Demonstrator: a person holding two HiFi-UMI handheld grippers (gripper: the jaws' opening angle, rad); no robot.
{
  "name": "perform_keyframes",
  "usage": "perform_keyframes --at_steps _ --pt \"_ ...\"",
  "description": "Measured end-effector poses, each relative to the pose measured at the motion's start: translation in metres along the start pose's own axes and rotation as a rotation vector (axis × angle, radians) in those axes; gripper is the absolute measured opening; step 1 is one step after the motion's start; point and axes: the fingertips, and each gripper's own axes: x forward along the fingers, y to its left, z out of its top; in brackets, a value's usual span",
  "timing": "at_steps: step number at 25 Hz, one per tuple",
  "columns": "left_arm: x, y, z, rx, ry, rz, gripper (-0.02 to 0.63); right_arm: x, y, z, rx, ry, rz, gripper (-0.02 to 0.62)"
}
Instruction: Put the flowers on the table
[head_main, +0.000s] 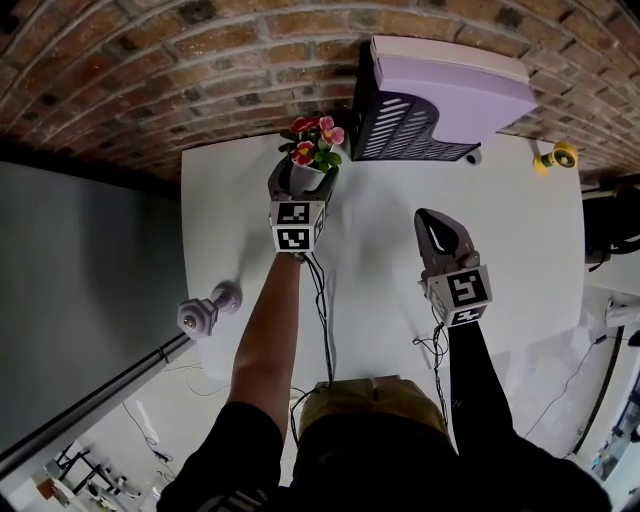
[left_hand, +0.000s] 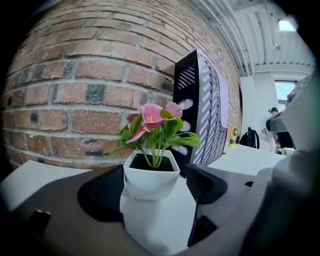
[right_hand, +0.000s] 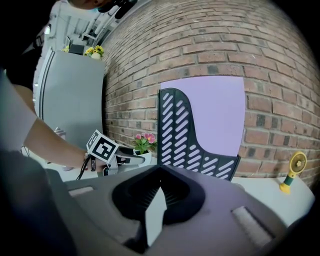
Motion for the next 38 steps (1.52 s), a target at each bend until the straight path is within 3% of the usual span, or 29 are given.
perform_keyframes --at_steps 17,24,38 --pt "-0.096 -0.03 0.045 0.056 -0.045 0.069 0.374 -0.064 0.019 0.046 -0.036 -0.129 0.032 0.0" --pt "-0.164 -0.069 0.086 0.101 -0.091 0.116 0.374 -0.109 0.025 0.076 -0.05 -0.213 0.048 0.0" --pt "-0.297 -0.17 0.135 0.096 -0.159 0.15 0.374 -0.186 0.035 0.101 -0.07 -0.32 0.105 0.0"
